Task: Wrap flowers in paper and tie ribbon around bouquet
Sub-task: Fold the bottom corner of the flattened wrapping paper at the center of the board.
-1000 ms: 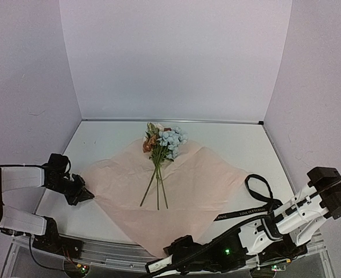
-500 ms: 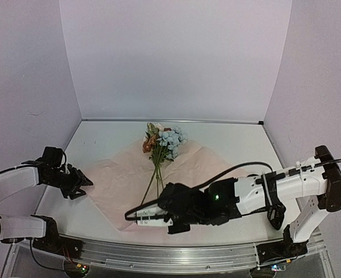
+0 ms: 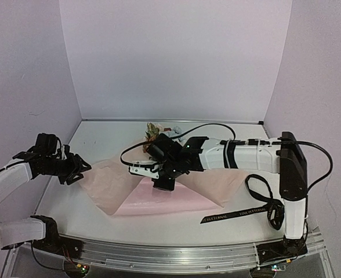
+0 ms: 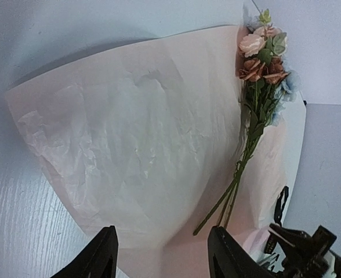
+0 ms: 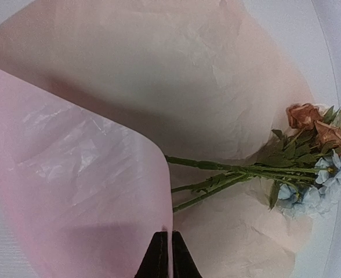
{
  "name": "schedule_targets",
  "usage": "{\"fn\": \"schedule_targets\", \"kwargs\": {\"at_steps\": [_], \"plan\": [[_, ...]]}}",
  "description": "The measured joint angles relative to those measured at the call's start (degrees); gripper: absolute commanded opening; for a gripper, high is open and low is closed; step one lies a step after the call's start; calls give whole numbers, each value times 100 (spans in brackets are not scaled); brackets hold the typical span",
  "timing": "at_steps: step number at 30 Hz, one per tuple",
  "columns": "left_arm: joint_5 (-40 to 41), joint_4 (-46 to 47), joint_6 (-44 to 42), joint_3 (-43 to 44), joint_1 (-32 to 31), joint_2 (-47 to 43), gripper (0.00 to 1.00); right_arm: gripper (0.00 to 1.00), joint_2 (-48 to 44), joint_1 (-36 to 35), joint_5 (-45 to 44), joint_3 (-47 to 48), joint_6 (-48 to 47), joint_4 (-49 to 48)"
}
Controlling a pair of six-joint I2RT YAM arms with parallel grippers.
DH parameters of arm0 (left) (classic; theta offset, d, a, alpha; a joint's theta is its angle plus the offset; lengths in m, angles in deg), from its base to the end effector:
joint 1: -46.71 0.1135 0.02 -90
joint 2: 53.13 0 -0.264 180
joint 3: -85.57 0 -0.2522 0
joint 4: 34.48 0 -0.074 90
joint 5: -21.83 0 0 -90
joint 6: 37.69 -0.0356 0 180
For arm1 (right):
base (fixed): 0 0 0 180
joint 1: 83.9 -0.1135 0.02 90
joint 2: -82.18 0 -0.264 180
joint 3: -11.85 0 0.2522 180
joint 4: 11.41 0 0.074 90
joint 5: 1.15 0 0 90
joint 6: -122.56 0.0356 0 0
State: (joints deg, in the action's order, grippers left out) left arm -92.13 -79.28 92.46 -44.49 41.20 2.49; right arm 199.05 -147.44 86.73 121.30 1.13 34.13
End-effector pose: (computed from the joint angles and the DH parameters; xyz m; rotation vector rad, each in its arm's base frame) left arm 0.1874 -0.0326 0.2242 -0.5700 2.4767 -0.8488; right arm 0.2041 0.4071 0.2290 -1.8353 1.7036 0.1875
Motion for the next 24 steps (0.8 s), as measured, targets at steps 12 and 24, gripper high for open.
{"fn": "schedule_targets", "kwargs": {"at_steps": [12,24], "plan": [[34,548,-11,60,-1757,277,44,0,1144,646,-32,1135,61,199],[194,1495,122,124,-2964,1398,36,0,1679,844,-207,1708,86,210]]}}
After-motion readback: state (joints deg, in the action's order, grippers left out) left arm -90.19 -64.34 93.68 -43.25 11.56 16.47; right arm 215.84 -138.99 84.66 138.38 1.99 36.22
